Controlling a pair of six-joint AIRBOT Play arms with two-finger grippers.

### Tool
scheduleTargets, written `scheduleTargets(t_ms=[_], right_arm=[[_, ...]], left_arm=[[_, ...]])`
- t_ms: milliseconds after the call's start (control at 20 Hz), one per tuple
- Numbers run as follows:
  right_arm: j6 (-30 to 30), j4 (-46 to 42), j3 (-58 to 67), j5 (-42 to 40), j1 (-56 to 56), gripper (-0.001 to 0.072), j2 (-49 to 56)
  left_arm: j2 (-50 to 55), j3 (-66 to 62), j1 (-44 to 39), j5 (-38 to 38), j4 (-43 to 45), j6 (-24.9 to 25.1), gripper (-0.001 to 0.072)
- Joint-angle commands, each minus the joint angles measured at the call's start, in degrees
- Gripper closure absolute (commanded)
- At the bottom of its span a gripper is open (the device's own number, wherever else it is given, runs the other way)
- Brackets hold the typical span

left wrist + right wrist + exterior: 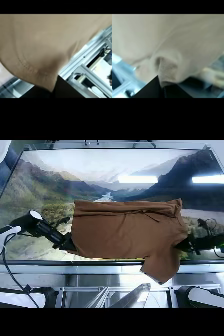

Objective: Fold the shirts.

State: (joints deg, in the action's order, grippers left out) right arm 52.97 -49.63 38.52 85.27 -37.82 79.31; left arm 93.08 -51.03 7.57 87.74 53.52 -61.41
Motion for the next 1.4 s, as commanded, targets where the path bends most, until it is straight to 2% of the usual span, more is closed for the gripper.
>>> scheduleTargets(t_ms=[0, 150, 400, 500, 650, 850, 1000, 1100, 1200, 1300, 1350], right_arm=[[3.96, 0.39, 7.41, 13.38, -0.44, 0.0688, -0.07], [5.68, 0.83, 13.77, 17.86, -1.73, 0.0688, -0.11], [5.11, 4.61, 15.67, 14.84, -9.46, 0.0688, -0.85], [3.15, 8.5, 15.67, 13.64, -10.29, 0.0688, -0.85], [-1.66, 17.46, 15.67, 9.9, -7.82, 0.0688, -0.74], [-5.79, 22.77, 15.67, -5.86, -1.36, 0.0688, -0.52], [-11.85, 26.21, 15.67, -16.02, 3.96, 0.0687, 1.42], [-13.6, 26.38, 15.67, -22.77, 7.02, 0.0687, 3.67], [-15.52, 26.32, 15.67, -26.75, 9.25, 0.0687, 6.56], [-17.33, 25.92, 15.67, -26.93, 10.21, 0.0687, 9.84], [-17.33, 25.38, 15.67, -26.95, 10.1, 0.0686, 10.62]], left_arm=[[-3.43, -4.37, 2.75, 2.32, -1.16, 0.94, 0.0686], [-5.81, -4.28, 8.76, 3.39, -1.18, 0.87, 0.0686], [-9.46, -2.21, 18.93, 3.96, -1.73, 0.87, 0.0686], [-9.66, -2.32, 20.7, 4.33, -8.57, 1.09, 0.0685], [-9.29, -4.33, 18.62, 2.93, -18.78, 4.0, 0.0685], [-4.39, -17.51, 10.84, 0.72, -18.67, 2.78, 0.0686], [3.45, -29.42, 6.43, -1.4, -18.51, 1.22, 0.0687], [9.73, -36.46, 4.72, -1.84, -18.51, -0.33, 0.0688], [15.85, -41.83, 3.65, -1.07, -18.45, -1.99, 0.0687], [21.46, -46.4, 3.26, 1.11, -16.5, -5.05, 0.0686], [23.82, -48.57, 3.17, 2.4, -15.43, -6.32, 0.0542]])
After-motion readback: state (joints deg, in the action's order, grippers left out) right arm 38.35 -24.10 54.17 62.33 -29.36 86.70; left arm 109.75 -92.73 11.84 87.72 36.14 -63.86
